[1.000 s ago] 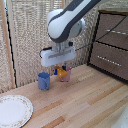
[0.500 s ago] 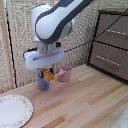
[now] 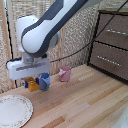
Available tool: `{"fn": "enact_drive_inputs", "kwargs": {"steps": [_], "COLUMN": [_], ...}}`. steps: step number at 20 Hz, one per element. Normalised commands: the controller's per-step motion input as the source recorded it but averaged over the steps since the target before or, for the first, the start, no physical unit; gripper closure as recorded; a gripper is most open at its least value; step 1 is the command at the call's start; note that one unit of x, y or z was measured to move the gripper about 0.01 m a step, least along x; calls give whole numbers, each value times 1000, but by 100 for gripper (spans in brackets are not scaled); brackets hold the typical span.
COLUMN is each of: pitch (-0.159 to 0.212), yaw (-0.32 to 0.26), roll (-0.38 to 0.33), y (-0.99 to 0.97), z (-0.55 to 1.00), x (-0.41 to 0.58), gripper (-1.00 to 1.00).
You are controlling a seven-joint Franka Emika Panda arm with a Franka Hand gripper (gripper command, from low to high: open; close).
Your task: Caressingly guide your clamp towards the toast. Compassionately possess the toast with your clamp. Gradually tag the toast up from the worktable. Complaisantly, cruise the held-toasty-pillow to your white crockery. Last but notably, liberate the toast onto the shiny white tableware.
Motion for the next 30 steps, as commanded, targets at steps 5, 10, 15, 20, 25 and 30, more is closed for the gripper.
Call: {"fn": "enact_drive_inputs", "kwargs": {"steps": [5,10,15,20,25,30], "pitch": [0,0,0,0,-59,-96], "yaw": [-2,0,4,37,64,73], "roll": [-7,-65,-160,-270,-330,-256], "y": [856,803,622,318,142,160], "z": [-85,-233,-349,-130,106,165], "x": [592,474,325,314,254,112], "gripper": [100,100,100,100,100,-100]}}
